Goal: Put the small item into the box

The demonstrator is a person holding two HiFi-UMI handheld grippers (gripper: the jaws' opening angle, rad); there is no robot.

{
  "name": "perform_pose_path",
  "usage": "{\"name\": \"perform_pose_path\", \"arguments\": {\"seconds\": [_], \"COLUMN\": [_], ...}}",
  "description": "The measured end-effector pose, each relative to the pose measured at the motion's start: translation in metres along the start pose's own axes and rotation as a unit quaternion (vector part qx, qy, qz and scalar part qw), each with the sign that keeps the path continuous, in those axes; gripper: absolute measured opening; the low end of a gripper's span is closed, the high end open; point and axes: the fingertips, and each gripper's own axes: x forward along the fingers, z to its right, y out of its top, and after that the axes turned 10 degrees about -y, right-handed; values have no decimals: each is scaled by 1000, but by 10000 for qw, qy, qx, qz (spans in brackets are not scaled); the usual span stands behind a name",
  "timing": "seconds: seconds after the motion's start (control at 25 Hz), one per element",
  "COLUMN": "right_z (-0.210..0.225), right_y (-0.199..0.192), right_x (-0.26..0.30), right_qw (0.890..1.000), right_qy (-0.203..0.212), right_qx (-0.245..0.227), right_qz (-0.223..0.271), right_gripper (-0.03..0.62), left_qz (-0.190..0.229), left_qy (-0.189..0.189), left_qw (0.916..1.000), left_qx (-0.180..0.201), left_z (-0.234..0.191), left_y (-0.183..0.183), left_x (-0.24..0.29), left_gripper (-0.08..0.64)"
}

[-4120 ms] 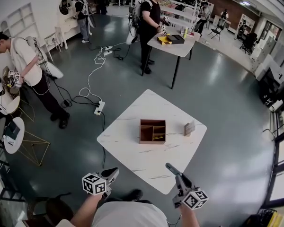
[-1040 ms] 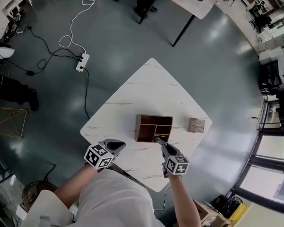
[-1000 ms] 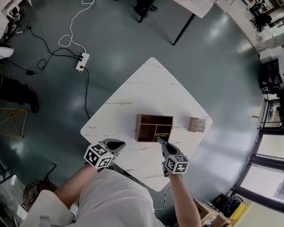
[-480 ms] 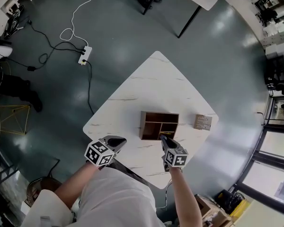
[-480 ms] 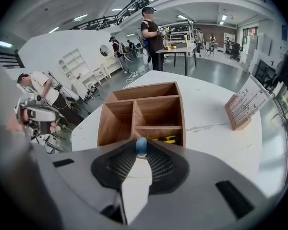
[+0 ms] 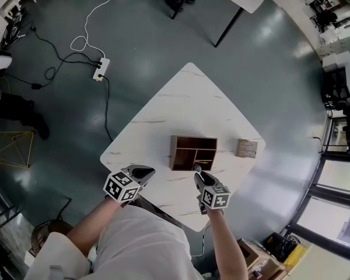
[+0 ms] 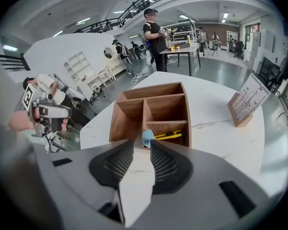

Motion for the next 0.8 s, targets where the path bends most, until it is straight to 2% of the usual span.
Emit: {"name": "perform_pose_path", "arguments": {"seconds": [0.4,0.8], "right_z": [0,-11], "right_y": [-14,-19], "right_x": [-14,-60], "right_qw": [9999,9981], "right_qy": [-69,75], "right_qx": [-6,-68], "right_qz": [90,612], "right_gripper": [121,102], "left_qz": [-58,142], "left_qy": [-61,147], "left_qw": [9999,9989], "left_qx": [102,428], "left_z": [17,53], "left_y": [-17,-22], "left_x": [-1,-16], "left_gripper": [14,14]}}
